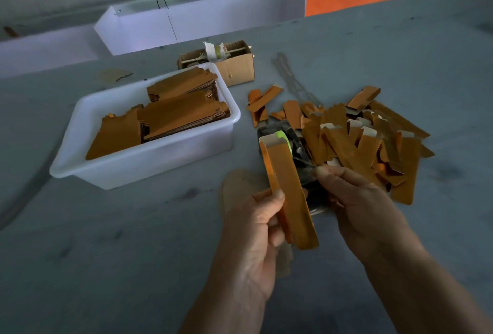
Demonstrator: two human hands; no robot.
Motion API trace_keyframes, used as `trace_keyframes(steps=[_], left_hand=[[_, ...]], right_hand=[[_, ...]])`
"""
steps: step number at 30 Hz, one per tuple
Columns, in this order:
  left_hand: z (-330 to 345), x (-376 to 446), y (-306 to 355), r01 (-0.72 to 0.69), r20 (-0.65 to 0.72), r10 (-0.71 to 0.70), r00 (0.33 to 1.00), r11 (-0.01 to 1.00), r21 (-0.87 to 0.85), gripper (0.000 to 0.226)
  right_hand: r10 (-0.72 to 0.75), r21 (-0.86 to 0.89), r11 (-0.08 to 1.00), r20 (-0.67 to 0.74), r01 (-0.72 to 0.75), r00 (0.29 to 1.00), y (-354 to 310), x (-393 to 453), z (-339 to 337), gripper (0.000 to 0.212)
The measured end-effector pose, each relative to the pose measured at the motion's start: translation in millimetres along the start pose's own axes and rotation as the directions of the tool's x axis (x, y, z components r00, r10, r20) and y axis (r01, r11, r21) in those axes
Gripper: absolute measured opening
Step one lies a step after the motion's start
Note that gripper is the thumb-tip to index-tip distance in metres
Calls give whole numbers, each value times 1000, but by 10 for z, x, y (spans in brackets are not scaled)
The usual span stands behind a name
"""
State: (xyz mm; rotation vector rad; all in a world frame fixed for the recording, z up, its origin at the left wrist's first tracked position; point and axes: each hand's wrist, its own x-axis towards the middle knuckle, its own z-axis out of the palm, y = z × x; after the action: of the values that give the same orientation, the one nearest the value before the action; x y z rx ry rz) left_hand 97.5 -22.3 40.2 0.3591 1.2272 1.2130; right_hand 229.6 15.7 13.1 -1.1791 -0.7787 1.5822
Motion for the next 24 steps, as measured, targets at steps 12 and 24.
trace_keyframes(steps=[12,24], left_hand=[[-74,32,-78,-92,-28,98,995,981,170,10],[42,77,54,-244,154,194,969,856,455,8]], right_hand=[[-464,-715,647,-95,264,881,140,-147,47,21],[-508,-713,627,-67,315,859,231,-194,69,11]])
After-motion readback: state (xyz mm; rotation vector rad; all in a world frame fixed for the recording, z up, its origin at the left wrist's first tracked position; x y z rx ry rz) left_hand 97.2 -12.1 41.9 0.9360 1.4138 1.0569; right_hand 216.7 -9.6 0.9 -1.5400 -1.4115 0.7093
